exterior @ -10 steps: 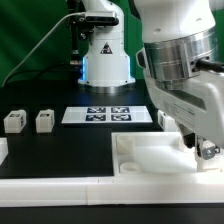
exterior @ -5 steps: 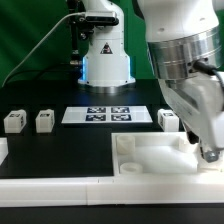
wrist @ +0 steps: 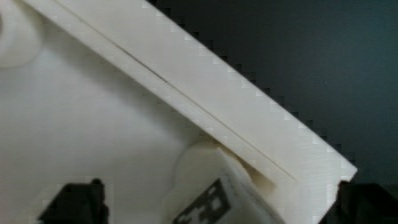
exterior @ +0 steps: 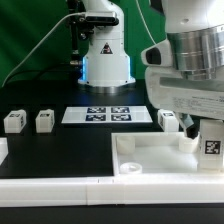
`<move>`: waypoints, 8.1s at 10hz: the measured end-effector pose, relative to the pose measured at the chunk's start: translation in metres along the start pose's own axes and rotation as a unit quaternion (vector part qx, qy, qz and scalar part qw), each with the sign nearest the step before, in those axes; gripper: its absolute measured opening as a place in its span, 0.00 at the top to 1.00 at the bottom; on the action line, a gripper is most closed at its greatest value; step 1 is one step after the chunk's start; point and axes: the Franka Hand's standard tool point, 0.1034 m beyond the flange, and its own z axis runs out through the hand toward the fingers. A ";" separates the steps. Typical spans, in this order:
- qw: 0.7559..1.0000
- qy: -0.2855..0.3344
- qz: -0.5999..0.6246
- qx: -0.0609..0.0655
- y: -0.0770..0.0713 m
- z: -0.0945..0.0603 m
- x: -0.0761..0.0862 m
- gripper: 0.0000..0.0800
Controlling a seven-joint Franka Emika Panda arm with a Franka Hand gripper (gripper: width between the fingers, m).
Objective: Assemble one leg
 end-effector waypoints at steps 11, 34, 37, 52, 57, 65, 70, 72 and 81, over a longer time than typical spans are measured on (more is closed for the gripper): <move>0.989 0.020 -0.144 -0.028 -0.005 -0.002 0.010 0.62; 0.915 0.064 -0.397 -0.014 -0.007 0.002 0.008 0.35; 0.955 0.066 -0.290 -0.009 -0.002 0.002 0.014 0.63; 0.926 0.035 0.374 0.035 0.001 0.011 0.000 0.39; 0.996 0.045 0.078 0.018 0.005 0.012 0.002 0.19; 0.961 0.071 -0.265 -0.034 0.001 0.008 0.006 0.34; 0.995 0.079 0.057 -0.012 -0.002 0.008 0.008 0.66; 0.981 0.081 0.175 -0.002 -0.003 0.009 0.008 0.66; 0.885 0.057 0.460 0.040 -0.002 0.010 0.009 0.28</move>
Offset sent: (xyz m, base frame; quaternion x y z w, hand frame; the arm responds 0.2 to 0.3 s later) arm 0.0331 -0.0021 0.0073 -0.0830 0.0478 -0.3404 0.9354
